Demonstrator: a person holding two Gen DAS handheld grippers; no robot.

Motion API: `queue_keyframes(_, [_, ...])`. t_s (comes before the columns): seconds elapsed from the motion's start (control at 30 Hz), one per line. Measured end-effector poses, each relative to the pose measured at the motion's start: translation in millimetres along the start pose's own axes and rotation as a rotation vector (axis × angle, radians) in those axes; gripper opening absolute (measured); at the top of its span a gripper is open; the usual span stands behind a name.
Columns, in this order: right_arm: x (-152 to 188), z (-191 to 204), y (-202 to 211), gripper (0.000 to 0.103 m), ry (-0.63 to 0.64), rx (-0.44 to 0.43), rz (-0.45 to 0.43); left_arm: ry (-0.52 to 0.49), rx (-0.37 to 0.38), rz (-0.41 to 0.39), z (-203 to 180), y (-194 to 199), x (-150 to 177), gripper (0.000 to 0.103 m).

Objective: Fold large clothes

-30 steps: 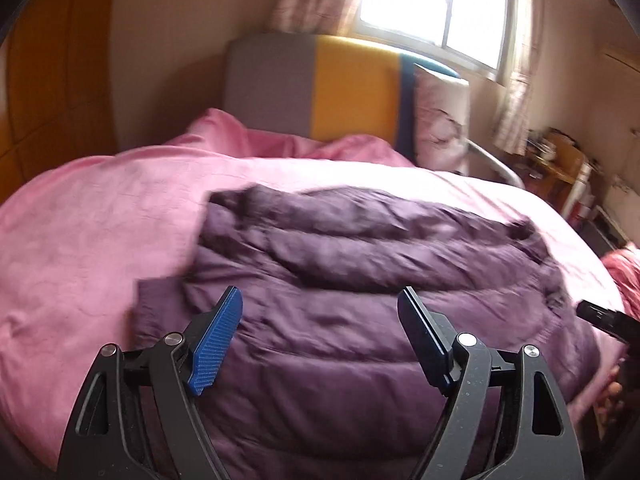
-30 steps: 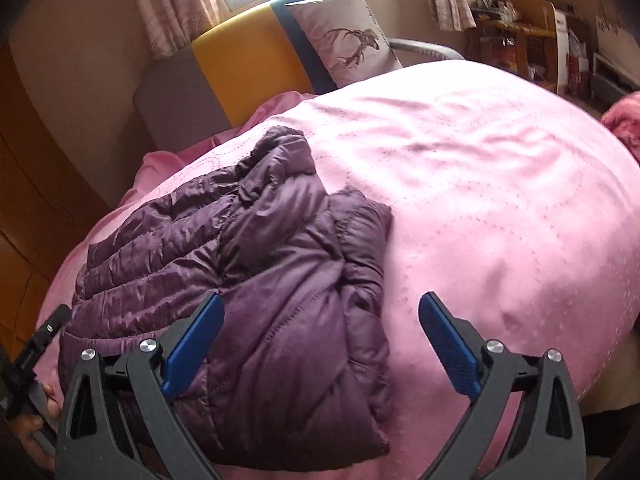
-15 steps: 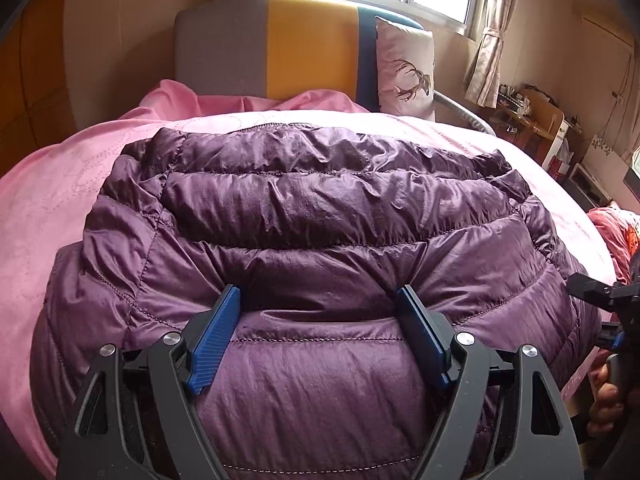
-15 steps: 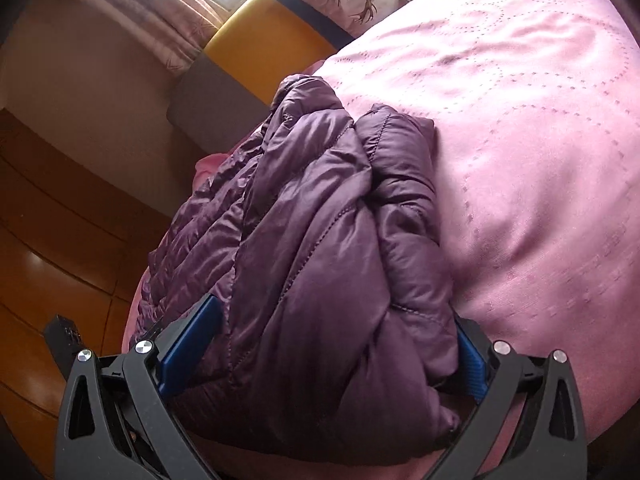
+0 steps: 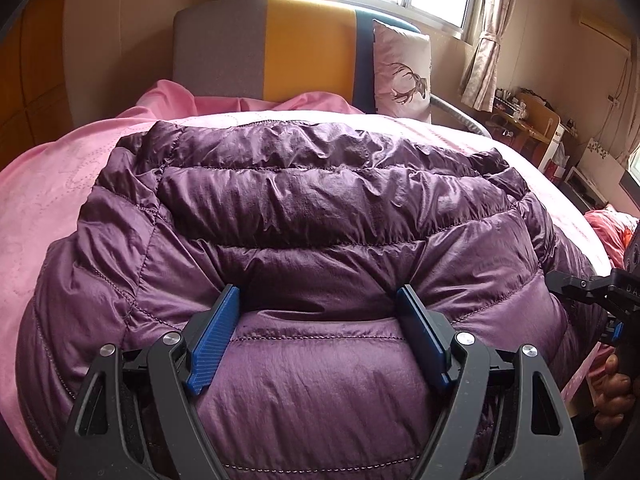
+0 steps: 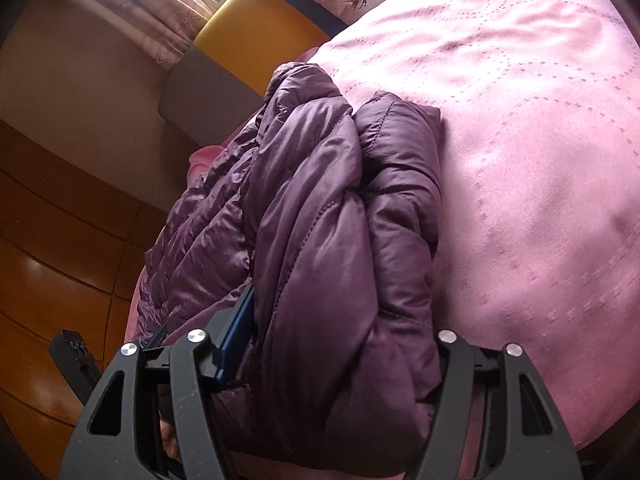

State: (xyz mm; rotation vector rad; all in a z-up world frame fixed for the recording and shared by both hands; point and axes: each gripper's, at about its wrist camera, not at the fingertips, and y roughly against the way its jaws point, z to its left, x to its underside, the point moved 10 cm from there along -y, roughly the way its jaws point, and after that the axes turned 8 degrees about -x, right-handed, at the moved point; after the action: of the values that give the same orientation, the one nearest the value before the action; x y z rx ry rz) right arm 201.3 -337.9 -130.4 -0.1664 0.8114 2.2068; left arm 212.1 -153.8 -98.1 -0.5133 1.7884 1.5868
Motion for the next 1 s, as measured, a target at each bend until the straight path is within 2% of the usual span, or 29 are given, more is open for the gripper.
queue_keyframes(0.1, [-7,3,-13,0.076,-0.008,0.008,0.006,0.006,0.003,0.001,-1,-3,1,0.079])
queue_keyframes(0.2, [-7,11,-5,0.060,0.026,0.051,0.018,0.009,-0.001,0.014,-4,-5,-1,0.079])
queue_keyframes(0.23, [-4,13,0,0.059,0.043,0.055,0.018,0.015,0.004,0.018,-4,-3,-1,0.079])
queue_keyframes(0.5, [8,3,4,0.071,-0.016,0.024,-0.009,0.001,-0.002,-0.010,-2,19,-4,0.079])
queue_keyframes(0.57, [6,4,1,0.070,-0.018,0.032,-0.011,0.008,0.004,-0.018,1,24,-5,0.079])
queue_keyframes(0.63, [6,8,0,0.056,0.000,0.038,-0.009,0.004,-0.002,-0.026,3,27,-4,0.079])
queue_keyframes(0.73, [5,22,2,0.040,0.047,0.057,-0.010,0.002,0.005,-0.025,2,25,-2,0.079])
queue_keyframes(0.83, [2,38,7,0.032,0.085,0.067,-0.016,0.022,0.026,-0.015,0,24,2,0.079])
queue_keyframes(1.0, [-1,80,11,0.028,0.157,0.035,-0.016,0.056,0.078,0.005,2,19,7,0.075])
